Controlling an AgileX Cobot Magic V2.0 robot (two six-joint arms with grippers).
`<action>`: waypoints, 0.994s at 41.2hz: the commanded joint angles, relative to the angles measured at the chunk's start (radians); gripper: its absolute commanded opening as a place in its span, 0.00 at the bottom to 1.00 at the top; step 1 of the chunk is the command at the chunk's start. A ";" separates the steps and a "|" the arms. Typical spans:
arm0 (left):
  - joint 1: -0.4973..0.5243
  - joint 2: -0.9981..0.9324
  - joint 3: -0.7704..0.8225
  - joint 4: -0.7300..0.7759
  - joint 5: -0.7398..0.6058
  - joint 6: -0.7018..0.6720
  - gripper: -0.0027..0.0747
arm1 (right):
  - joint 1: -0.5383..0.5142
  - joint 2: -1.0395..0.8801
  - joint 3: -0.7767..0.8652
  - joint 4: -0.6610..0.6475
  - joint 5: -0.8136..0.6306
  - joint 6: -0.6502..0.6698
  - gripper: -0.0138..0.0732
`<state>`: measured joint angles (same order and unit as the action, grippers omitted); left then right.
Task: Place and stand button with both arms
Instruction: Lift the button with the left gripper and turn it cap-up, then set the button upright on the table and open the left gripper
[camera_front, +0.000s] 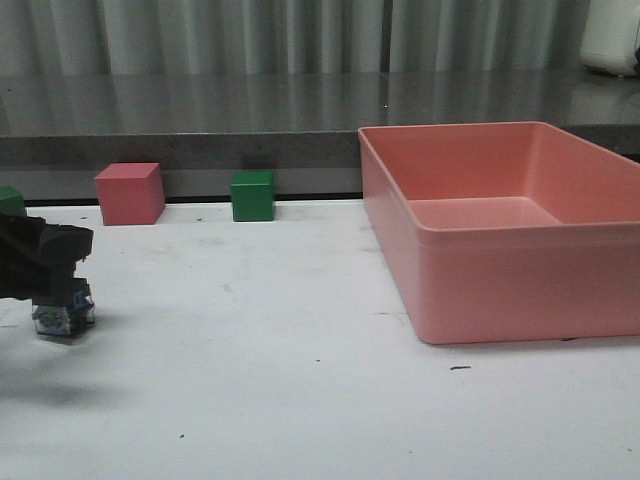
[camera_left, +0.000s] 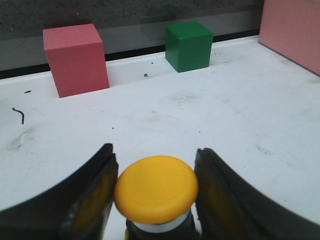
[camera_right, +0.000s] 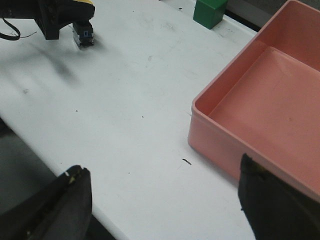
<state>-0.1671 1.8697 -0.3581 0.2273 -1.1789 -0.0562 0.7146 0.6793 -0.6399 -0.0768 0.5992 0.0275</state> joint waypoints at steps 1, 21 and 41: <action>0.001 -0.011 -0.008 -0.014 -0.188 0.012 0.37 | -0.005 -0.003 -0.026 -0.001 -0.068 -0.004 0.87; -0.001 -0.017 -0.008 -0.010 -0.188 0.012 0.76 | -0.005 -0.003 -0.026 -0.001 -0.068 -0.004 0.87; -0.001 -0.309 0.041 0.000 -0.100 -0.068 0.77 | -0.005 -0.003 -0.026 -0.001 -0.068 -0.004 0.87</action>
<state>-0.1671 1.6508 -0.3091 0.2310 -1.1409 -0.0784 0.7146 0.6793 -0.6399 -0.0768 0.5992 0.0275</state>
